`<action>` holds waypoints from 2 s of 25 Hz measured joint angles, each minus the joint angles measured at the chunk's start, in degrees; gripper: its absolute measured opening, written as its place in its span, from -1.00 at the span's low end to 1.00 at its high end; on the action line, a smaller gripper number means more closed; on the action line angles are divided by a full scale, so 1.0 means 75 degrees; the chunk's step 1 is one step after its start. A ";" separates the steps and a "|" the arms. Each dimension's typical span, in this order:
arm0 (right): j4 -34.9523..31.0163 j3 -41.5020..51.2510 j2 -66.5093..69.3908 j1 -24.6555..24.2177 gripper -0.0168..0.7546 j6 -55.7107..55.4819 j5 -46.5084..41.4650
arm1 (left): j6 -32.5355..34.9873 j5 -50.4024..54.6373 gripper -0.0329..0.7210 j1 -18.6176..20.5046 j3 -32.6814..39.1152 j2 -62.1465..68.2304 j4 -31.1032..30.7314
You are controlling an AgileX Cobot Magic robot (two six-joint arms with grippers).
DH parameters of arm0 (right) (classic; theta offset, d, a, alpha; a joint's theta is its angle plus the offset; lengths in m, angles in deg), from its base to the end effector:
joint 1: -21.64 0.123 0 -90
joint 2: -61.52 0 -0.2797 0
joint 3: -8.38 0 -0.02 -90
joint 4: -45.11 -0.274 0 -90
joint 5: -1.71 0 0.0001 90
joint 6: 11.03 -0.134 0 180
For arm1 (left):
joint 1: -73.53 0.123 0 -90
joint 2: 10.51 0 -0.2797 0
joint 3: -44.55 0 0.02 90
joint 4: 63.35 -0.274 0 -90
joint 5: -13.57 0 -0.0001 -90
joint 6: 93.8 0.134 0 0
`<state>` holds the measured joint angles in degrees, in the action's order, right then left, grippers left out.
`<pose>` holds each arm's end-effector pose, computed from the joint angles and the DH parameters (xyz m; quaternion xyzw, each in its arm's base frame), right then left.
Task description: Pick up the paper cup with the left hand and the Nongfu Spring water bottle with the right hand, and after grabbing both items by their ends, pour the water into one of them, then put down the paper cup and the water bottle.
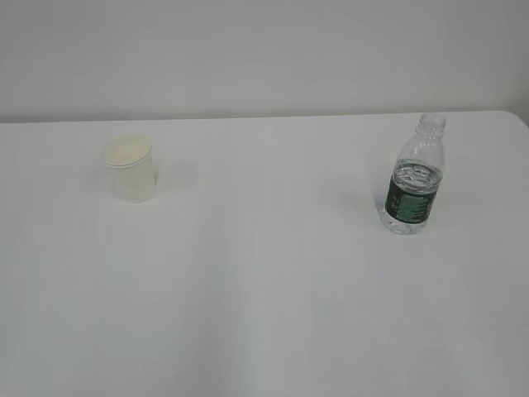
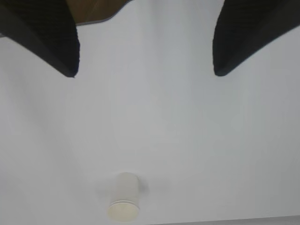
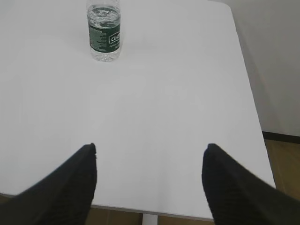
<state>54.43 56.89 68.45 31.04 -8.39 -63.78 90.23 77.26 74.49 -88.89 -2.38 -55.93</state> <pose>0.0532 -0.0112 0.2610 -0.0839 0.8631 -0.0518 0.4952 0.0527 -0.0146 0.2743 0.0280 0.8566 -0.0422 0.5134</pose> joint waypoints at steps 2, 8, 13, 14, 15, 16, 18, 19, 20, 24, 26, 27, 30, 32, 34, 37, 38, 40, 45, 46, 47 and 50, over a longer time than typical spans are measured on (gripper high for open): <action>0.0000 0.0000 0.0000 0.0000 0.43 0.0000 0.0000 | 0.0000 0.0000 0.81 0.0000 0.0000 0.0000 0.0000; 0.0000 0.0000 0.0000 0.0000 0.43 0.0000 0.0000 | 0.0000 0.0000 0.76 0.0000 0.0000 0.0000 0.0000; 0.0000 0.0000 0.0000 0.0000 0.43 0.0000 0.0000 | 0.0000 0.0000 0.63 0.0000 0.0000 0.0000 0.0000; 0.0000 0.0000 0.0000 0.0000 0.43 0.0000 0.0000 | 0.0000 0.0000 0.62 0.0000 0.0000 0.0000 0.0000; 0.0000 0.0000 0.0000 0.0000 0.43 0.0000 0.0000 | 0.0000 0.0000 0.61 0.0000 0.0000 0.0000 0.0000; 0.0000 0.0000 0.0000 0.0000 0.43 0.0000 0.0000 | 0.0000 0.0000 0.60 0.0000 0.0000 0.0000 0.0000; 0.0000 0.0000 0.0000 0.0000 0.43 0.0000 0.0000 | 0.0000 0.0000 0.60 0.0000 0.0000 0.0000 0.0000; 0.0000 0.0000 0.0000 0.0000 0.43 0.0000 0.0000 | 0.0000 0.0000 0.60 0.0000 0.0000 0.0000 0.0000; 0.0000 0.0000 0.0000 0.0000 0.43 0.0000 0.0000 | 0.0000 0.0000 0.59 0.0000 0.0000 0.0000 0.0000; 0.0000 0.0000 0.0000 0.0000 0.43 0.0000 0.0000 | 0.0000 0.0000 0.59 0.0000 0.0000 0.0000 0.0000; 0.0000 0.0000 0.0000 0.0000 0.43 0.0000 0.0000 | 0.0000 0.0000 0.59 0.0000 0.0000 0.0000 0.0000; 0.0000 0.0000 0.0000 0.0000 0.43 0.0000 0.0000 | 0.0000 0.0000 0.59 0.0000 0.0000 0.0000 0.0000; 0.0000 0.0000 0.0000 0.0000 0.43 0.0000 0.0000 | 0.0000 0.0000 0.59 0.0000 0.0000 0.0000 0.0000; 0.0000 0.0000 0.0000 0.0000 0.43 0.0000 0.0000 | 0.0000 0.0000 0.59 0.0000 0.0000 0.0000 0.0000; 0.0000 0.0000 0.0000 0.0000 0.43 0.0000 0.0000 | 0.0000 0.0000 0.59 0.0000 0.0000 0.0000 0.0000; 0.0000 0.0000 0.0000 0.0000 0.43 0.0000 0.0000 | 0.0000 0.0000 0.59 0.0000 0.0000 0.0000 0.0000; 0.0000 0.0000 0.0000 0.0000 0.43 0.0000 0.0000 | 0.0000 0.0000 0.59 0.0000 0.0000 0.0000 0.0000; 0.0000 -0.0061 0.0000 0.0000 0.43 0.0011 0.0088 | 0.0000 -0.0015 0.59 0.0000 0.0000 0.0000 0.0000; -0.0052 -0.0210 0.0000 0.0000 0.43 0.0030 0.0417 | 0.0000 -0.0434 0.57 0.0000 -0.0181 0.0000 0.0000; -0.0074 -0.0210 0.0000 0.0000 0.43 0.0030 0.0488 | 0.0000 -0.0537 0.57 0.0000 -0.0199 0.0000 0.0000; -0.0103 -0.0210 0.0000 0.0000 0.43 0.0030 0.0537 | 0.0000 -0.0608 0.57 0.0000 -0.0210 0.0000 0.0000; -0.0214 -0.0210 0.0000 0.0000 0.43 0.0030 0.0711 | 0.0000 -0.0712 0.57 0.0000 -0.0216 0.0000 0.0000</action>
<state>52.83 55.32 68.45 31.04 -8.17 -58.45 90.23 71.92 74.49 -90.51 -2.38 -55.93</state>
